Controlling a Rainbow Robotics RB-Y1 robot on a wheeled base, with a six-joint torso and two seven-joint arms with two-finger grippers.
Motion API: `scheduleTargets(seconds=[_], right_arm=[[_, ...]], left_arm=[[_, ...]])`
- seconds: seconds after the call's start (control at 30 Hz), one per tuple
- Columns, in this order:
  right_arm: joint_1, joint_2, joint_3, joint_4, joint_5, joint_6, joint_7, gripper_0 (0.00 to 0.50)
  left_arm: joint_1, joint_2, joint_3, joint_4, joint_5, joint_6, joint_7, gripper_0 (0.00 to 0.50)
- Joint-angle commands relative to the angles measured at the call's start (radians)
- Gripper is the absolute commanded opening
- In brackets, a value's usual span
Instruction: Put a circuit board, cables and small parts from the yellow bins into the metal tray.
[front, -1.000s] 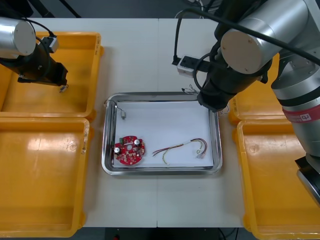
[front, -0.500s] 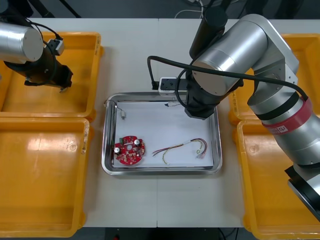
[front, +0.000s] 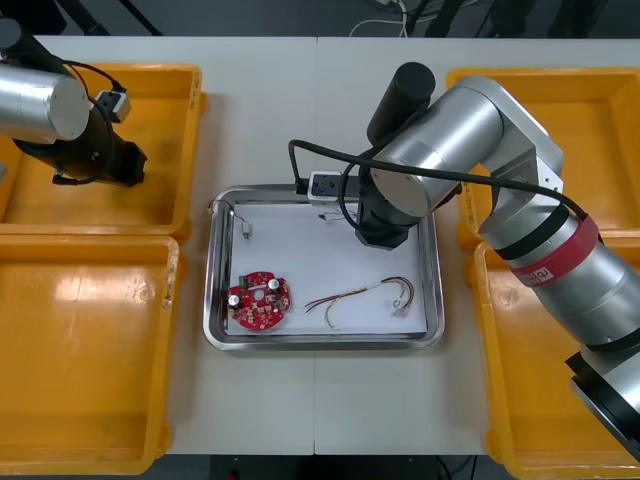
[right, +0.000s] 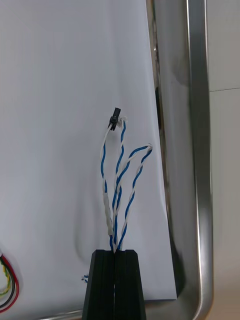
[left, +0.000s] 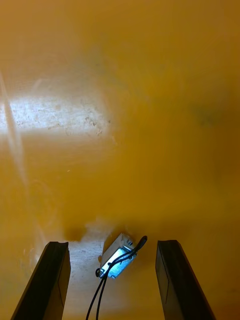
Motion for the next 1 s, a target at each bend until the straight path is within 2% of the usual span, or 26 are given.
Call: scheduleTargets(seconds=[0.03,0.27,0.73,0.77,0.87,0.9,0.93,0.97,1.0], right_arm=[[0.042,0.004,0.024,-0.011,0.017,-0.054,0.034,0.0],[0.074,-0.002,0.047,-0.011,0.062,-0.112,0.032,0.0],[0.088,-0.004,0.047,-0.011,0.071,-0.132,0.034,0.001],[0.088,-0.004,0.047,-0.011,0.071,-0.132,0.034,0.043],[0.088,-0.004,0.047,-0.011,0.072,-0.13,0.029,0.393],[0.088,-0.004,0.045,-0.01,0.074,-0.132,0.029,0.437],[0.088,-0.005,0.047,-0.011,0.074,-0.132,0.029,0.451],[0.088,-0.004,0.045,-0.011,0.074,-0.132,0.028,0.473],[0.086,-0.005,0.047,-0.011,0.074,-0.13,0.026,0.5]], left_arm=[[0.009,-0.013,-0.01,-0.011,0.004,-0.013,0.057,0.5],[0.013,-0.013,-0.036,-0.011,0.006,-0.05,0.068,0.5],[0.033,-0.013,-0.036,-0.011,0.009,-0.068,0.065,0.5],[0.033,-0.012,-0.036,-0.011,0.01,-0.068,0.065,0.5],[0.033,-0.012,-0.036,-0.011,0.01,-0.07,0.067,0.5],[0.033,-0.013,-0.036,-0.011,0.01,-0.068,0.067,0.5],[0.033,-0.013,-0.036,-0.011,0.009,-0.07,0.067,0.5],[0.033,-0.013,-0.036,-0.011,0.009,-0.07,0.065,0.468],[0.033,-0.013,-0.036,-0.011,0.01,-0.07,0.064,0.05]])
